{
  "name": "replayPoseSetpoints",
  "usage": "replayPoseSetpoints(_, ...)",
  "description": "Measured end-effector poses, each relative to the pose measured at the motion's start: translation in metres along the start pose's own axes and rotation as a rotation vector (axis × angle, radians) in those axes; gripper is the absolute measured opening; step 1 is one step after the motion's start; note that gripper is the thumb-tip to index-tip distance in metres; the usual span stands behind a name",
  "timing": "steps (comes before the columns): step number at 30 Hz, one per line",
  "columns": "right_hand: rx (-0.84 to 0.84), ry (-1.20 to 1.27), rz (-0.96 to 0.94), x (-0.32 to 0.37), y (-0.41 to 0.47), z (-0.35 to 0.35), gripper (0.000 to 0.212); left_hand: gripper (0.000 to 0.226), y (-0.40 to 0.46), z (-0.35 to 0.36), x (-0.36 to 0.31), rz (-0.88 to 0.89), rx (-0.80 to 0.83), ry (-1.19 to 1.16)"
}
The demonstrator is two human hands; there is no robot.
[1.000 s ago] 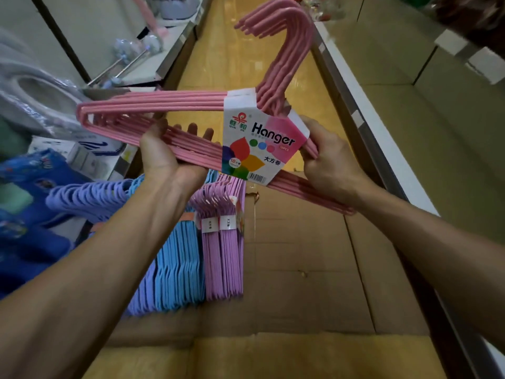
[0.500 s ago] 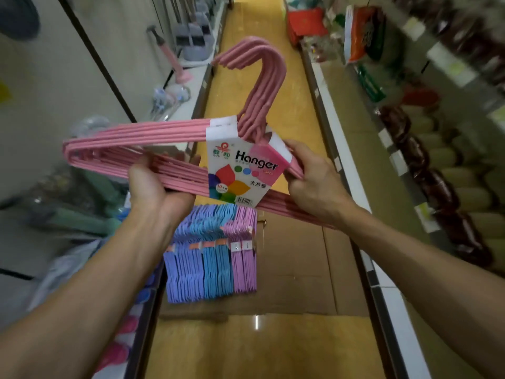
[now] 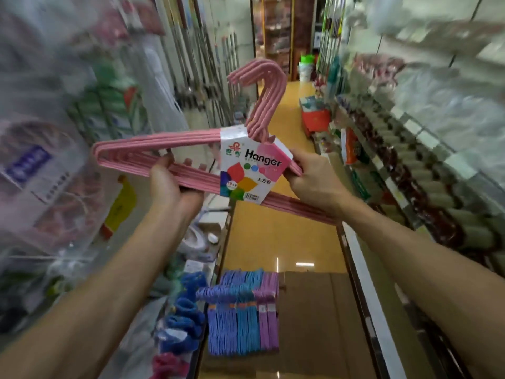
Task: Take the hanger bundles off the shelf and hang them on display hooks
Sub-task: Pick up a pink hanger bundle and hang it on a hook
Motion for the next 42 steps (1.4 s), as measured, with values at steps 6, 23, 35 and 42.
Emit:
replayPoseSetpoints(6, -0.072, -0.022, -0.122, 0.077, 0.003, -0.042, 0.009, 0.008, -0.015, 0.035, -0.071, 0.196, 0.233, 0.051)
replayPoseSetpoints(23, 0.085, 0.14, -0.487, 0.204, -0.011, -0.008, 0.034, 0.003, -0.119, -0.007, -0.213, 0.664, -0.042, 0.105)
replayPoseSetpoints(35, 0.391, 0.334, -0.697, 0.272, -0.101, 0.056, 0.042, 0.006, -0.248, -0.092, -0.271, 0.93, -0.418, 0.275)
replayPoseSetpoints(42, 0.574, 0.415, -0.81, 0.326, -0.175, 0.076, 0.044, 0.003, -0.335, -0.128, -0.311, 1.107, -0.58, 0.313)
Point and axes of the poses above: each hand's wrist, its own y-axis towards the middle knuckle, its own z-axis out of the palm, x = y × z, the point moved 3 cm from there along y, towards the middle knuckle, and after that the axes turned 15 degrees about z, right-handed, at the moved point
